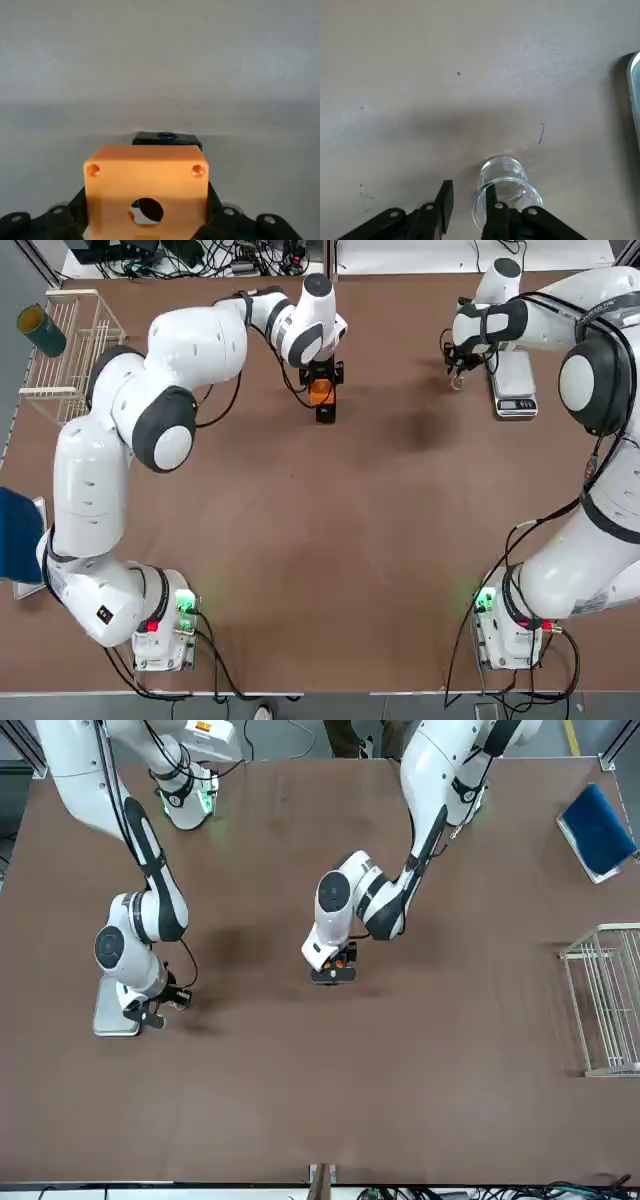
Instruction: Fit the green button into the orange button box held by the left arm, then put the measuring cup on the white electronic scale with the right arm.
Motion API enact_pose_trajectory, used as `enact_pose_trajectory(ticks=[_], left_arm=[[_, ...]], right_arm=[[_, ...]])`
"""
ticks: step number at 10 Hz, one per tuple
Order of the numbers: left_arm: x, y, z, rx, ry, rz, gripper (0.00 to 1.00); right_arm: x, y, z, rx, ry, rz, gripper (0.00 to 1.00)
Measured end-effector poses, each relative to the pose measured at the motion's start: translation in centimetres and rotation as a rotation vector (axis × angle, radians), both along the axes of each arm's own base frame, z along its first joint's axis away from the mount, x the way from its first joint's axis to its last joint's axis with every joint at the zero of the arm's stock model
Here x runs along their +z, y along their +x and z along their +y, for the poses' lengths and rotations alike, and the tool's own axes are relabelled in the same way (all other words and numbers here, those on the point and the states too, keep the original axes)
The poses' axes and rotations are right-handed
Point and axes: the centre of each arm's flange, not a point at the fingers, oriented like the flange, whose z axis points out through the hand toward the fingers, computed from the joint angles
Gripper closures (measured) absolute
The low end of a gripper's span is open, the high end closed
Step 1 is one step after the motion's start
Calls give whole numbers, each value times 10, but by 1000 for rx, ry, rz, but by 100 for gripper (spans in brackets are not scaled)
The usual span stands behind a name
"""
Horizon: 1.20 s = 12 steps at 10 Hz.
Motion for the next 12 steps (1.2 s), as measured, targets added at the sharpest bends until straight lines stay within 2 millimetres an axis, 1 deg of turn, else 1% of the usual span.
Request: enact_pose_trajectory(ticks=[1,4,5,8,12], left_arm=[[0,1,0,1,0,-1,14],[2,1,0,1,0,-1,14],[3,1,-1,2,0,0,14],[3,-1,-2,-2,0,0,14],[5,-3,-6,7,-2,0,14]], right_arm=[[0,0,0,0,0,0,71],[-2,0,-1,-1,-1,0,77],[-2,0,-1,-2,-1,-1,82],[-3,0,-2,-4,-2,0,86],[-3,0,-3,-3,-2,2,89]])
